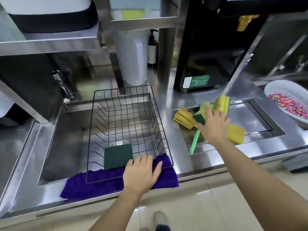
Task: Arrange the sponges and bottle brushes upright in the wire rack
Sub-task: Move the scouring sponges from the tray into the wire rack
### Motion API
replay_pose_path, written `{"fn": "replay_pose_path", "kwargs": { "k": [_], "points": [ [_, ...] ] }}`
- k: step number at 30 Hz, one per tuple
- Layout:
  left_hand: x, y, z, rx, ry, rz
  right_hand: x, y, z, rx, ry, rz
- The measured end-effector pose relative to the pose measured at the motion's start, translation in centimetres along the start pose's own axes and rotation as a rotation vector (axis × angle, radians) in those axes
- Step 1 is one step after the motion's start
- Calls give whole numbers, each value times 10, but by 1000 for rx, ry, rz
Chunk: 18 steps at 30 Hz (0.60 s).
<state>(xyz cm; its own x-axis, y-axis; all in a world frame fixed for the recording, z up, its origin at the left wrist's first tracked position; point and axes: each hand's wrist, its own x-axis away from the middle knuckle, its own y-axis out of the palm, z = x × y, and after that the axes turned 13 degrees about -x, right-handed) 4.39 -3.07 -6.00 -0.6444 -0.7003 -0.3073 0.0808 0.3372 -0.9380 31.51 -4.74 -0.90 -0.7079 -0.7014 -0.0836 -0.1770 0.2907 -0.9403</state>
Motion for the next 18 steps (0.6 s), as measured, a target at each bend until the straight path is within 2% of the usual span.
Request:
{"fn": "replay_pose_path", "kwargs": {
  "k": [2,4,7,10,12,15,18],
  "points": [
    [0,-2,0,-1,-4,-3,-2,-6,-2,19,-38,22],
    [0,-3,0,3,-7,-10,-4,-20,-11,-61,-79,113],
    [0,-4,-2,14,-13,-14,-7,-47,-38,-416,-96,282],
    [2,-5,-4,10,-17,11,-9,-67,-67,-699,-202,338],
    [4,-5,-9,-4,-26,31,-11,-70,-86,-891,-200,276],
    [14,-4,-25,-38,-58,53,-14,-55,-110,-1140,-3,68],
    [23,-3,-44,-60,-109,67,-11,-26,-130,-1239,183,-198]
  ]
}}
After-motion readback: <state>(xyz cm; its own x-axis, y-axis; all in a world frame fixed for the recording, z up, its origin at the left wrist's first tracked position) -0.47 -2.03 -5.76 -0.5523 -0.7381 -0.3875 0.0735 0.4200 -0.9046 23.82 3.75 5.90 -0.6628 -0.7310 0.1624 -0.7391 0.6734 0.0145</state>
